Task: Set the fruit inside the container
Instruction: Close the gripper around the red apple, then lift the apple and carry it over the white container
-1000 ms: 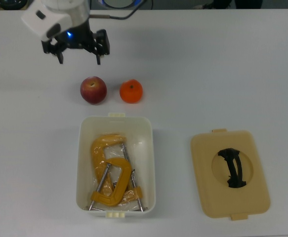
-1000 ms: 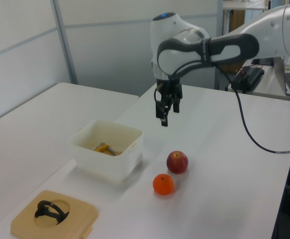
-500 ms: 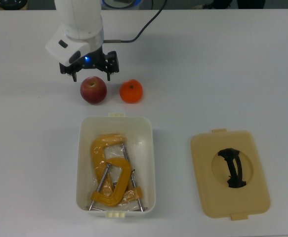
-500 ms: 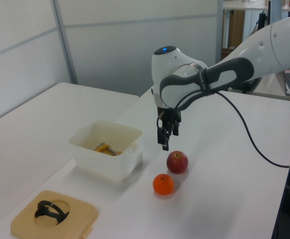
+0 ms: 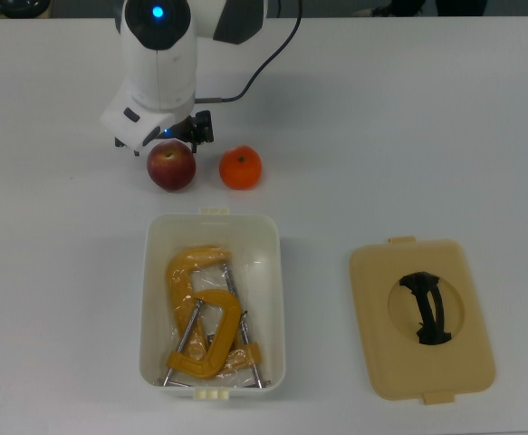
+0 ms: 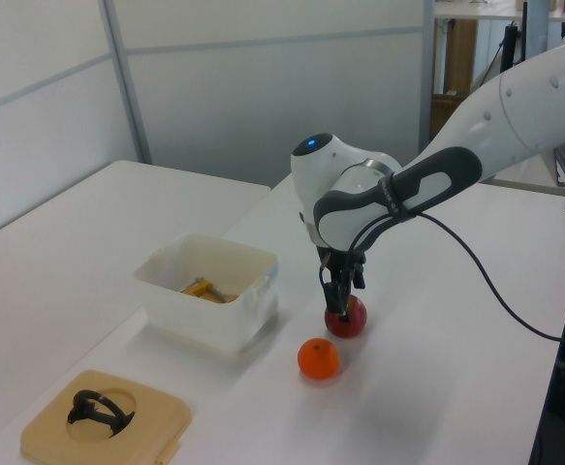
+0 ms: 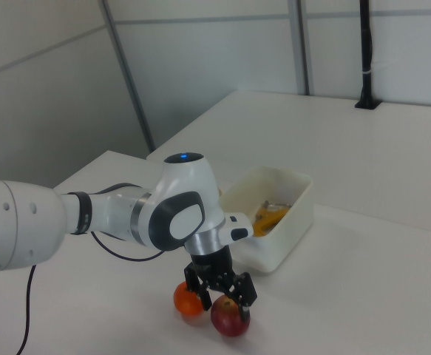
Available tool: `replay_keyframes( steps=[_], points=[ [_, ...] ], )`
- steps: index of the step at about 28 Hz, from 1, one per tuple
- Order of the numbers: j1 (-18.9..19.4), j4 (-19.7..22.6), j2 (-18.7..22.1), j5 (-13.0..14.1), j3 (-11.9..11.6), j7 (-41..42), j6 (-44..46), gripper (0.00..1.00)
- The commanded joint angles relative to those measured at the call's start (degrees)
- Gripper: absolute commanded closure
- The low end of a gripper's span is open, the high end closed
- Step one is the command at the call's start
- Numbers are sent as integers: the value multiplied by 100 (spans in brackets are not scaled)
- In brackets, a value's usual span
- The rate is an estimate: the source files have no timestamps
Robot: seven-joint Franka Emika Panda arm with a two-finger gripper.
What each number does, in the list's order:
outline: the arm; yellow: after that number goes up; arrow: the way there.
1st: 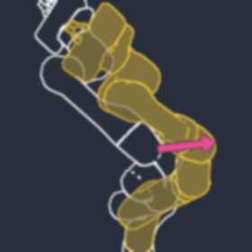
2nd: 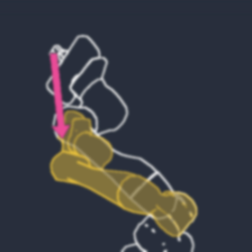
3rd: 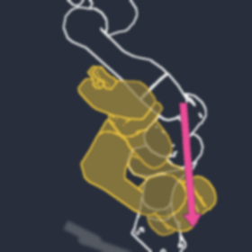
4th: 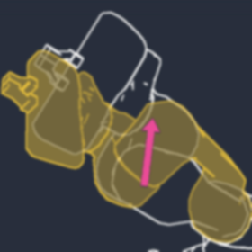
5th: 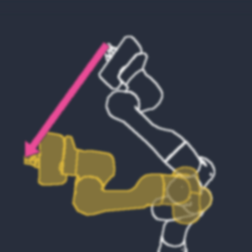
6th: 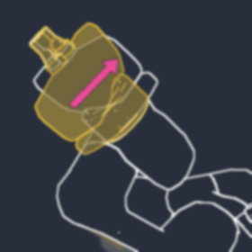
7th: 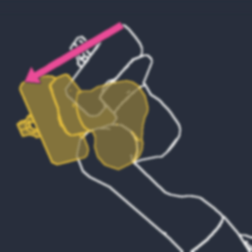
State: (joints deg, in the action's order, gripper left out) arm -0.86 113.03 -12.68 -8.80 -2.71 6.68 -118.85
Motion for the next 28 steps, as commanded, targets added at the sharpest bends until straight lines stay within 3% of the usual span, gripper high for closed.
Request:
replay_keyframes(
  steps=[1,9,13,16,21,28],
  points=[
    [16,61,-120,-104,-28,141,-209,0],
    [60,26,-322,-113,-19,97,-481,0],
    [60,-53,-305,-174,-19,132,-464,46],
    [60,-62,-244,-157,-11,141,-411,69],
    [60,-299,-120,-43,-2,105,-149,70],
    [60,-1564,-129,835,42,70,609,68]
  ],
)
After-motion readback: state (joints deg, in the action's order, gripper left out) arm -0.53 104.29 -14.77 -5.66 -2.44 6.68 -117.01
